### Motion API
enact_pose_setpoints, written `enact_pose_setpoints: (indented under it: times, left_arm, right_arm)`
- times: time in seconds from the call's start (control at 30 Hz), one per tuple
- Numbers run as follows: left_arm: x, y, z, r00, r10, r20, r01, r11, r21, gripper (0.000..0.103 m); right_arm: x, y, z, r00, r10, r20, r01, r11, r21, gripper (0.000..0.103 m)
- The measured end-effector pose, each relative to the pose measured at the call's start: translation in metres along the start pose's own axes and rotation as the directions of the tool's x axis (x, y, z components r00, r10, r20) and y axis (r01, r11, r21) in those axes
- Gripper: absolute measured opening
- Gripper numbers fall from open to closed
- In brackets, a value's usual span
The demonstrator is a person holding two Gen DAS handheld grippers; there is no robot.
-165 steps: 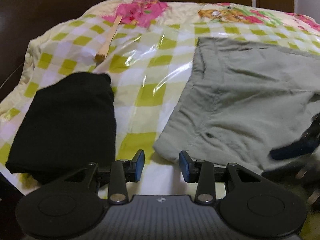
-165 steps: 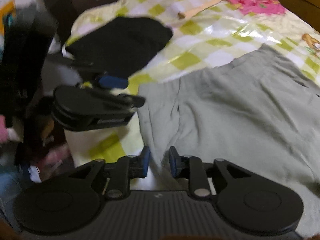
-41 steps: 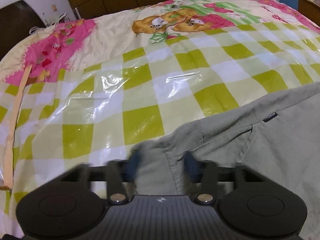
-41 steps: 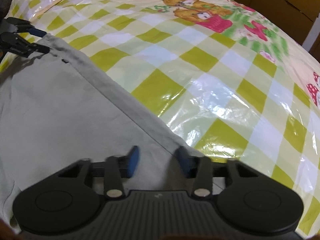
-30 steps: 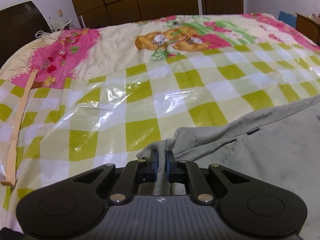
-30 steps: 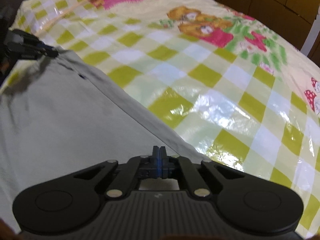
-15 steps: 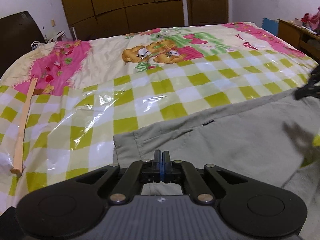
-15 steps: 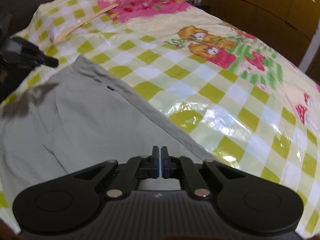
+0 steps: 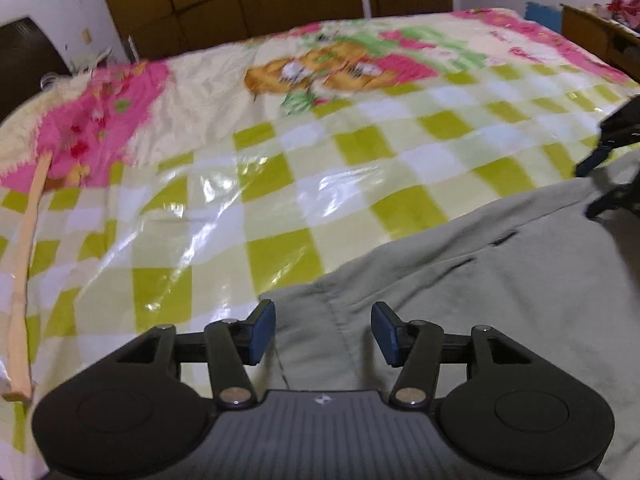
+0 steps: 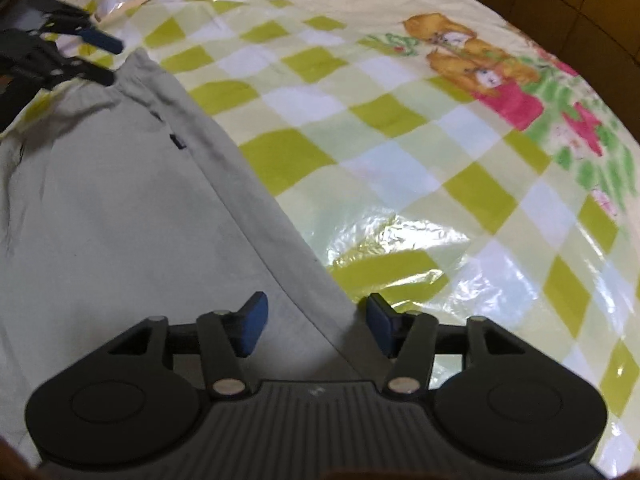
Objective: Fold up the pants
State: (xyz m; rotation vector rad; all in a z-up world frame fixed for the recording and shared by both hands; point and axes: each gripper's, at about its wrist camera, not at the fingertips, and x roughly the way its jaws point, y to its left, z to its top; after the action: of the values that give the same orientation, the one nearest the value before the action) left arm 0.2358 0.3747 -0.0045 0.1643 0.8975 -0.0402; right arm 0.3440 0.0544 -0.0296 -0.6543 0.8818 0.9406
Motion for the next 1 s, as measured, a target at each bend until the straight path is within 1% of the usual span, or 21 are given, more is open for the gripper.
enact_pose_setpoints:
  times: [0.03, 0.1, 0.13, 0.17, 0.2, 0.23, 0.27, 0.3, 0.33, 0.4, 0.5, 0.6, 0.7, 0.8, 0.87, 0.93, 1.0]
  left_arm:
    - [0.006, 0.003, -0.001, 1.000, -0.018, -0.010, 0.018, 1.000, -0.024, 0.066]
    - [0.018, 0.005, -0.003, 0.999, -0.022, -0.037, 0.020, 0.998, -0.056, 0.064]
    - [0.020, 0.003, -0.004, 0.999, -0.019, -0.038, 0.017, 0.998, -0.059, 0.061]
    - [0.020, 0.000, -0.005, 0.999, -0.011, -0.038, 0.009, 0.998, -0.059, 0.057]
    - [0.018, -0.002, -0.005, 0.999, -0.007, -0.036, 0.005, 0.998, -0.055, 0.041]
    - [0.016, -0.004, -0.004, 0.999, -0.007, -0.033, 0.005, 0.998, -0.055, 0.034]
    - [0.012, -0.004, -0.003, 1.000, -0.012, -0.026, 0.010, 0.998, -0.064, 0.032]
    - [0.008, -0.003, -0.003, 1.000, -0.015, -0.018, 0.014, 0.998, -0.069, 0.027]
    - [0.004, -0.003, -0.002, 1.000, -0.017, -0.011, 0.017, 0.997, -0.074, 0.025]
    - [-0.005, -0.003, 0.000, 1.000, -0.022, 0.007, 0.023, 0.997, -0.080, 0.022]
    - [-0.029, -0.007, 0.000, 0.998, -0.020, 0.053, 0.024, 0.997, -0.080, 0.022]
    - [-0.068, -0.008, -0.011, 0.993, -0.027, 0.114, 0.038, 0.995, -0.095, 0.022]
    - [-0.116, -0.009, -0.035, 0.985, -0.020, 0.173, 0.041, 0.993, -0.114, 0.022]
    - [-0.153, -0.017, -0.067, 0.981, -0.006, 0.192, 0.031, 0.991, -0.128, 0.022]
    - [-0.169, -0.022, -0.093, 0.983, -0.012, 0.186, 0.041, 0.987, -0.154, 0.022]
    - [-0.179, -0.027, -0.118, 0.984, -0.014, 0.176, 0.048, 0.980, -0.191, 0.022]
    - [-0.184, -0.029, -0.142, 0.986, -0.008, 0.168, 0.048, 0.971, -0.236, 0.022]
  right_arm:
    - [0.001, -0.001, -0.001, 1.000, 0.005, 0.003, -0.005, 1.000, 0.011, 0.054]
    - [0.000, -0.001, -0.003, 1.000, 0.009, 0.006, -0.009, 1.000, 0.025, 0.052]
    - [0.000, -0.001, -0.004, 1.000, 0.018, 0.002, -0.018, 0.999, 0.032, 0.045]
    - [-0.001, -0.001, -0.004, 1.000, 0.030, -0.002, -0.030, 0.999, 0.038, 0.030]
    - [-0.002, 0.000, -0.003, 0.999, 0.033, -0.008, -0.032, 0.999, 0.040, 0.021]
    - [-0.004, 0.002, -0.001, 0.999, 0.032, -0.015, -0.031, 0.999, 0.036, 0.003]
    - [-0.007, 0.004, -0.001, 0.999, 0.032, -0.017, -0.032, 0.999, 0.030, 0.003]
    - [-0.011, 0.007, 0.000, 1.000, 0.026, -0.010, -0.026, 0.999, 0.025, 0.003]
    - [-0.016, 0.009, 0.000, 1.000, 0.018, -0.003, -0.018, 1.000, 0.022, 0.003]
    - [-0.029, 0.014, 0.001, 1.000, 0.017, 0.022, -0.017, 1.000, 0.023, 0.003]
    - [-0.052, 0.023, 0.001, 0.998, 0.018, 0.056, -0.019, 1.000, 0.019, 0.002]
    - [-0.088, 0.040, -0.002, 0.993, 0.036, 0.110, -0.039, 0.999, 0.028, 0.002]
    - [-0.128, 0.065, -0.013, 0.986, 0.042, 0.162, -0.046, 0.999, 0.017, 0.002]
    - [-0.162, 0.094, -0.028, 0.979, 0.052, 0.195, -0.057, 0.998, 0.019, 0.002]
    - [-0.175, 0.116, -0.038, 0.979, 0.072, 0.193, -0.073, 0.997, 0.003, 0.002]
    - [-0.179, 0.141, -0.051, 0.977, 0.130, 0.170, -0.132, 0.991, 0.000, 0.002]
    - [-0.172, 0.163, -0.065, 0.972, 0.189, 0.139, -0.193, 0.981, 0.015, 0.002]
